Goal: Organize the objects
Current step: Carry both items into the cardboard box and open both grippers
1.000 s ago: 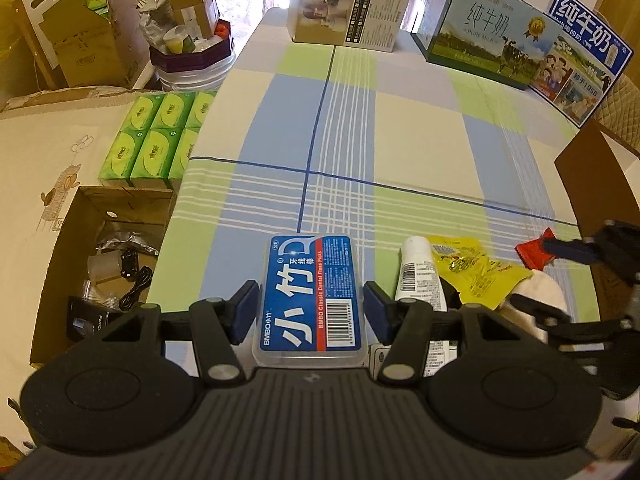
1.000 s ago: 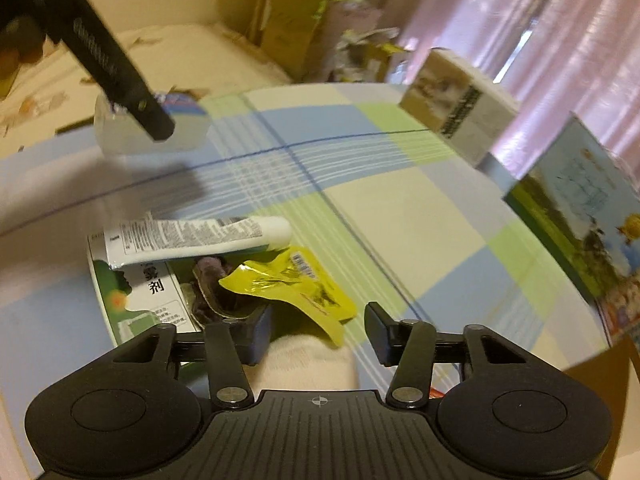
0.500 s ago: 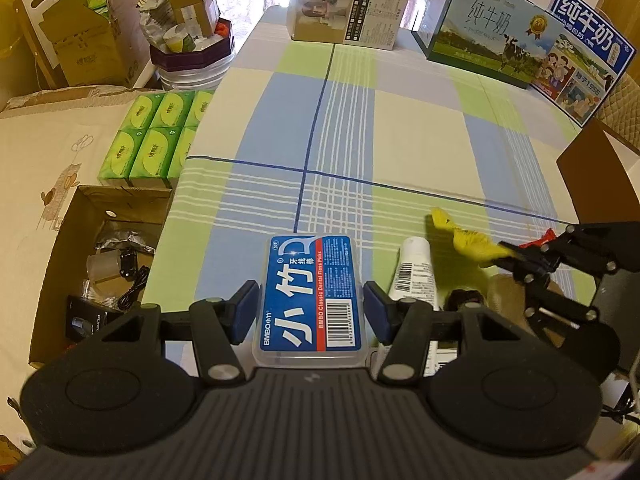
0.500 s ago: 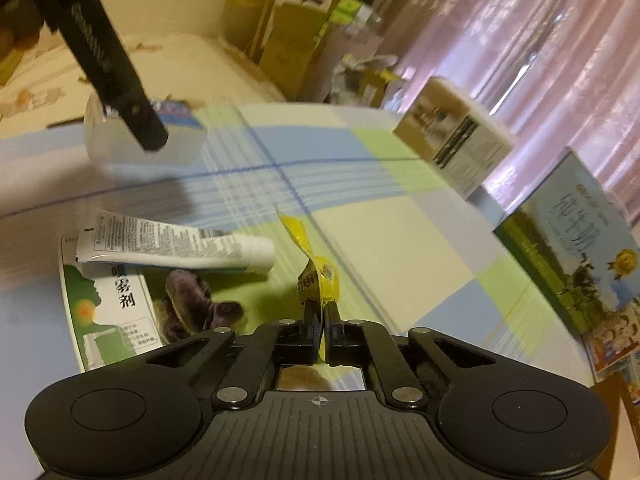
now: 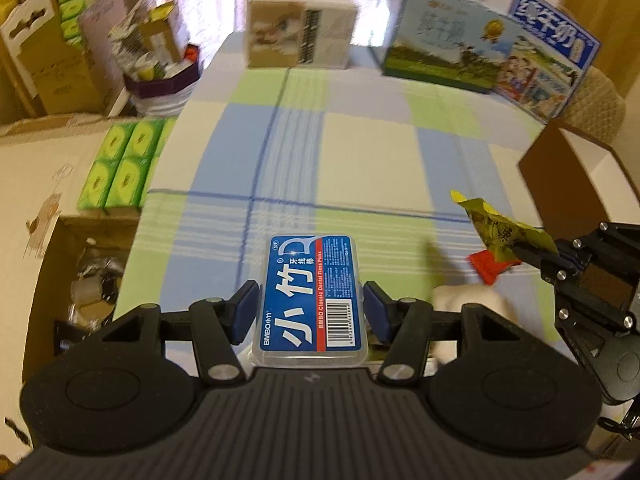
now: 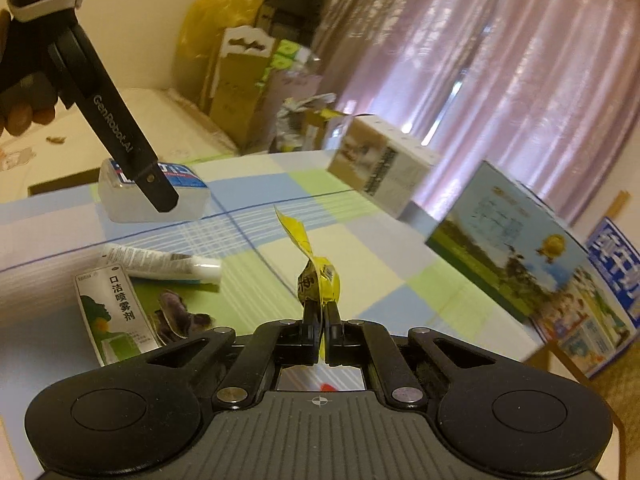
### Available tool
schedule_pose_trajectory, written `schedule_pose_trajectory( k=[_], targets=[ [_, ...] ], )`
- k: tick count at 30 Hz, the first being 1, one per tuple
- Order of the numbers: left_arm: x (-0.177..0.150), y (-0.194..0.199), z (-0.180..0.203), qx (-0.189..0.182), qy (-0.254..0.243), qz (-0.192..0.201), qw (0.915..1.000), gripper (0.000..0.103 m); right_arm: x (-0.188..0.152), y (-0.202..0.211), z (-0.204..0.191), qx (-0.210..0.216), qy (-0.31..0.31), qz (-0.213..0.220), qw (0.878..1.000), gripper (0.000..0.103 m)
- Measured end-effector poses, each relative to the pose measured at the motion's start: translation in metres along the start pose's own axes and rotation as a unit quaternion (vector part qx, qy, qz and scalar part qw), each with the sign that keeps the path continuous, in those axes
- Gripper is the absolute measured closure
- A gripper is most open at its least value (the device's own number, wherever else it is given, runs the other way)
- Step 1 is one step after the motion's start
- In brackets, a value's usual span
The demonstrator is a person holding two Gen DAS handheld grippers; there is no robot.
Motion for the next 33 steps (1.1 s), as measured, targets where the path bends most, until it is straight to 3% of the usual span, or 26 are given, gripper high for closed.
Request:
schedule_pose_trajectory(
  k=[15, 33],
  targets=[
    [0.03, 0.043, 0.132, -0.084, -0.089, 0.049, 0.9913, 0.051, -0.035, 0.119, 0.065, -0.101, -0.079, 0.022, 0.991, 0.103],
    [0.032, 0.059, 0.294, -0.166, -0.175, 0.058, 0.9689, 0.051, -0.11, 0.192, 0.124, -0.17, -0.167, -0.006, 0.971, 0.103]
  ],
)
Point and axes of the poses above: each gripper's, at about its wrist camera, not at the fingertips, and y roughly against the way its jaws point, z to its right, x to its top, the point moved 2 cm from there along -y, roughly the way its jaws point, and after that the axes turned 9 degrees about x, right-handed, at the moved point
